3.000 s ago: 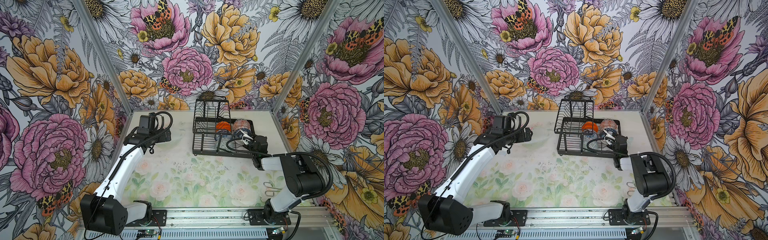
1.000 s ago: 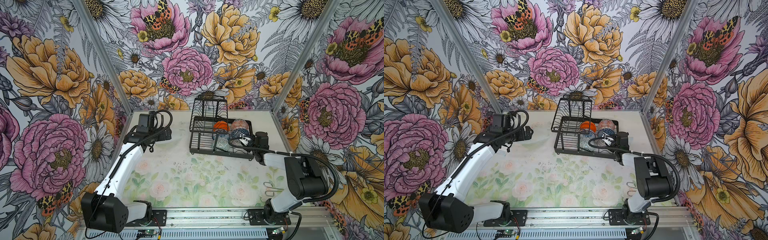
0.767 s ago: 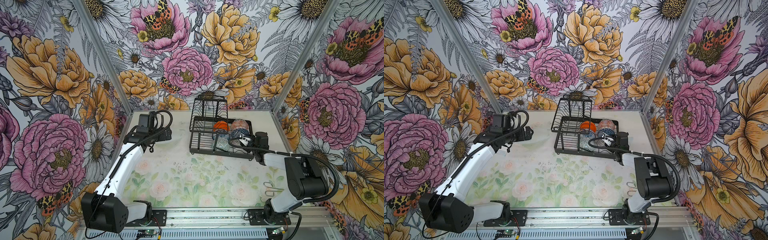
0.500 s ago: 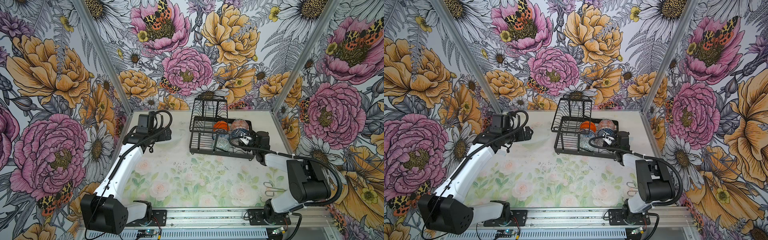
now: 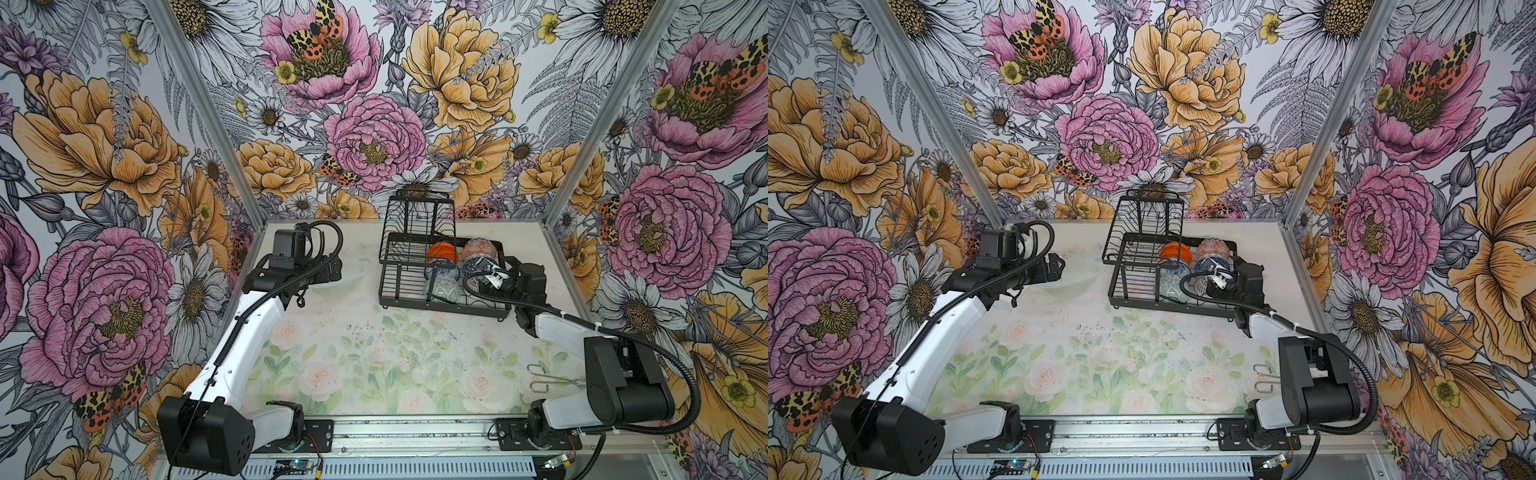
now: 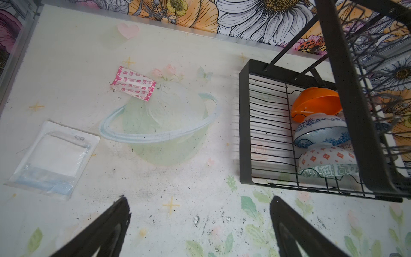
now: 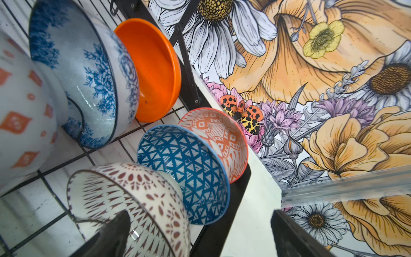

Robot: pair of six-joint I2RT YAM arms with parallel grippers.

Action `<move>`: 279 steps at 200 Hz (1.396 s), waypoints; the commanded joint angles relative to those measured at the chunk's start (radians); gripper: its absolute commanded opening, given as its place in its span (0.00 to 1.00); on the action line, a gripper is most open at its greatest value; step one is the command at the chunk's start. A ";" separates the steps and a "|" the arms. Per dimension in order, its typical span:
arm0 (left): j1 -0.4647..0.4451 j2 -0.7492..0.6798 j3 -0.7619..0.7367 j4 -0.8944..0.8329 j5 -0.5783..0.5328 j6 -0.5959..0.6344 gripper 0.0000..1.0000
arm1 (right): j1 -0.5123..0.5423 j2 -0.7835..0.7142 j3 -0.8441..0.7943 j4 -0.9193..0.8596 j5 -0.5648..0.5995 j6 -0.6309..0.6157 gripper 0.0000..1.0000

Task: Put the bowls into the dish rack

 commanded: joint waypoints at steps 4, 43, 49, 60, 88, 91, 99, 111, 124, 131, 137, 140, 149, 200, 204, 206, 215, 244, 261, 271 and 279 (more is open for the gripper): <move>0.011 -0.027 -0.002 0.027 0.023 0.020 0.99 | -0.006 -0.090 -0.020 0.006 0.002 0.025 0.99; 0.010 -0.048 0.007 0.034 0.027 0.021 0.99 | -0.007 -0.256 -0.044 0.005 0.027 0.090 1.00; 0.009 -0.052 0.010 0.041 0.027 0.023 0.99 | -0.010 -0.281 -0.042 0.005 0.035 0.118 1.00; 0.006 -0.062 0.005 0.069 0.020 0.025 0.98 | -0.021 -0.320 -0.024 0.004 0.065 0.211 0.99; 0.023 -0.107 -0.099 0.293 -0.069 0.034 0.99 | -0.139 -0.311 0.099 -0.102 0.144 0.661 0.99; 0.028 -0.113 -0.120 0.332 -0.088 0.032 0.99 | -0.158 -0.300 0.116 -0.126 0.157 0.706 0.99; 0.047 -0.126 -0.182 0.432 -0.140 0.019 0.99 | -0.205 -0.263 0.155 -0.195 0.183 0.809 0.99; 0.091 -0.143 -0.282 0.586 -0.209 -0.015 0.99 | -0.284 -0.191 0.200 -0.281 0.193 0.928 1.00; 0.150 -0.150 -0.410 0.766 -0.225 -0.043 0.99 | -0.330 -0.130 0.199 -0.303 0.181 0.984 1.00; 0.183 -0.148 -0.475 0.865 -0.197 -0.043 0.99 | -0.339 -0.107 0.189 -0.299 0.187 0.992 0.99; 0.206 -0.141 -0.521 0.926 -0.200 -0.045 0.99 | -0.341 -0.088 0.175 -0.284 0.194 0.984 0.99; 0.214 -0.139 -0.541 0.950 -0.207 -0.048 0.99 | -0.340 -0.082 0.164 -0.271 0.200 0.980 0.99; 0.234 -0.131 -0.582 0.989 -0.240 -0.053 0.99 | -0.340 -0.070 0.115 -0.201 0.209 0.987 0.99; 0.239 -0.028 -0.804 1.366 -0.367 -0.019 0.99 | -0.318 -0.050 -0.025 0.040 0.215 0.987 1.00; 0.241 -0.013 -0.809 1.379 -0.361 -0.007 0.99 | -0.311 -0.050 -0.022 0.038 0.215 0.980 1.00; 0.240 -0.006 -0.808 1.373 -0.361 -0.001 0.99 | -0.308 -0.050 -0.022 0.038 0.216 0.976 0.99; 0.236 0.023 -0.808 1.367 -0.367 0.009 0.99 | -0.291 -0.056 -0.027 0.040 0.219 0.955 0.99; 0.228 0.079 -0.846 1.474 -0.355 0.024 0.99 | -0.217 -0.094 -0.053 0.033 0.265 0.898 0.99; 0.231 0.135 -0.906 1.677 -0.351 0.053 0.99 | -0.195 -0.128 -0.091 0.065 0.262 0.879 0.99; 0.239 0.191 -0.925 1.778 -0.342 0.051 0.99 | -0.186 -0.152 -0.113 0.063 0.251 0.885 1.00; 0.225 0.194 -0.932 1.787 -0.338 0.070 0.99 | -0.176 -0.156 -0.143 0.078 0.240 0.889 0.99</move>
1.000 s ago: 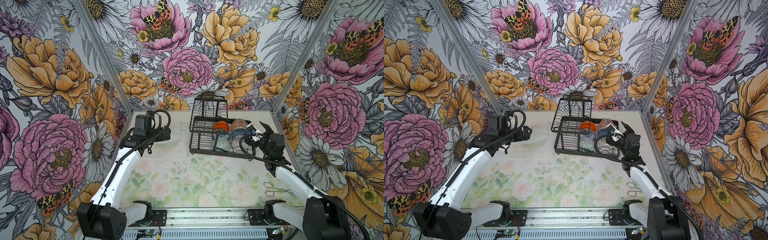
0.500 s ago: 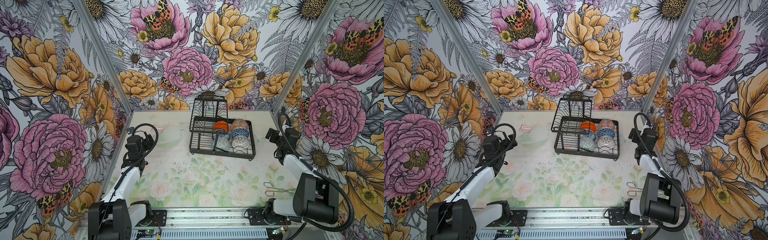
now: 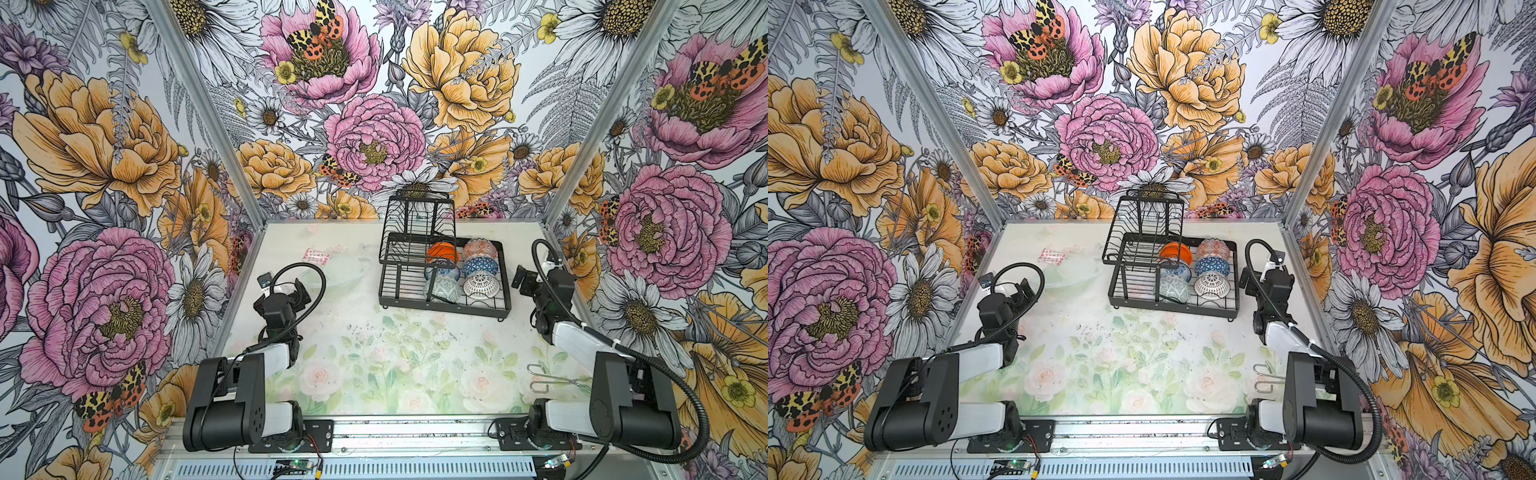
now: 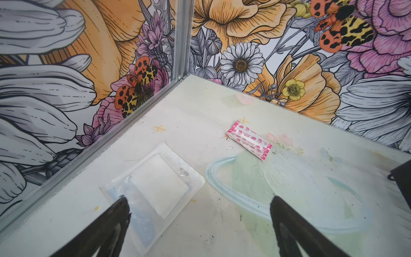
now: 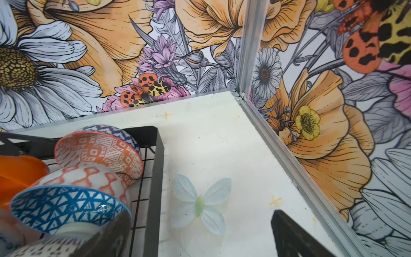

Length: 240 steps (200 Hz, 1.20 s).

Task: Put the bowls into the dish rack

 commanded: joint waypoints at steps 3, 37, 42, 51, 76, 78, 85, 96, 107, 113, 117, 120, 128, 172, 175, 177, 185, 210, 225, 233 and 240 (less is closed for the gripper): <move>-0.021 0.048 -0.037 0.236 -0.018 0.056 0.99 | 0.021 -0.041 -0.071 0.070 0.005 -0.014 1.00; -0.073 0.155 0.019 0.244 -0.015 0.119 0.99 | 0.060 0.015 -0.160 0.257 0.027 -0.020 1.00; -0.076 0.195 0.022 0.303 -0.004 0.137 0.99 | 0.062 0.036 -0.160 0.290 0.040 -0.019 0.99; -0.078 0.168 0.044 0.204 0.004 0.135 0.99 | 0.064 0.071 -0.142 0.302 0.056 -0.011 1.00; -0.081 0.172 0.046 0.212 -0.003 0.135 0.99 | 0.127 0.149 -0.147 0.381 0.233 -0.011 0.99; -0.080 0.168 0.047 0.202 -0.004 0.134 0.99 | 0.132 0.152 -0.151 0.400 0.244 -0.016 0.99; -0.080 0.167 0.047 0.202 -0.006 0.134 0.99 | 0.136 0.150 -0.163 0.421 0.256 -0.019 1.00; -0.081 0.180 0.043 0.232 -0.003 0.139 0.99 | 0.136 0.146 -0.171 0.431 0.265 -0.017 0.99; -0.078 0.171 0.048 0.208 -0.001 0.134 0.99 | 0.136 0.146 -0.157 0.404 0.264 -0.011 1.00; -0.078 0.178 0.047 0.221 0.000 0.137 0.99 | 0.134 0.153 -0.146 0.393 0.256 -0.013 0.99; -0.079 0.178 0.048 0.219 0.000 0.138 0.99 | 0.132 0.157 -0.135 0.378 0.249 -0.017 0.99; -0.079 0.175 0.050 0.211 0.000 0.138 0.99 | 0.130 0.161 -0.126 0.363 0.228 -0.019 1.00; -0.079 0.175 0.051 0.209 0.001 0.137 0.99 | 0.125 0.193 -0.104 0.349 0.150 -0.046 1.00; -0.080 0.176 0.052 0.211 0.003 0.139 0.99 | 0.122 0.229 -0.125 0.418 0.020 -0.091 0.99; -0.081 0.176 0.054 0.208 0.003 0.139 0.99 | 0.121 0.229 -0.125 0.419 0.018 -0.092 0.99; -0.081 0.176 0.053 0.207 0.003 0.139 0.99 | 0.121 0.229 -0.125 0.420 0.019 -0.091 0.99; -0.080 0.176 0.052 0.210 0.003 0.139 0.99 | 0.122 0.226 -0.127 0.419 0.020 -0.089 0.99; -0.081 0.176 0.051 0.209 0.003 0.139 0.99 | 0.121 0.228 -0.125 0.419 0.018 -0.089 0.99; -0.082 0.176 0.056 0.202 0.003 0.140 0.99 | 0.122 0.228 -0.126 0.419 0.018 -0.089 1.00; -0.083 0.177 0.057 0.200 0.003 0.140 0.99 | 0.122 0.227 -0.126 0.419 0.018 -0.089 0.99; -0.083 0.176 0.059 0.196 0.003 0.141 0.99 | 0.121 0.226 -0.126 0.419 0.018 -0.089 0.99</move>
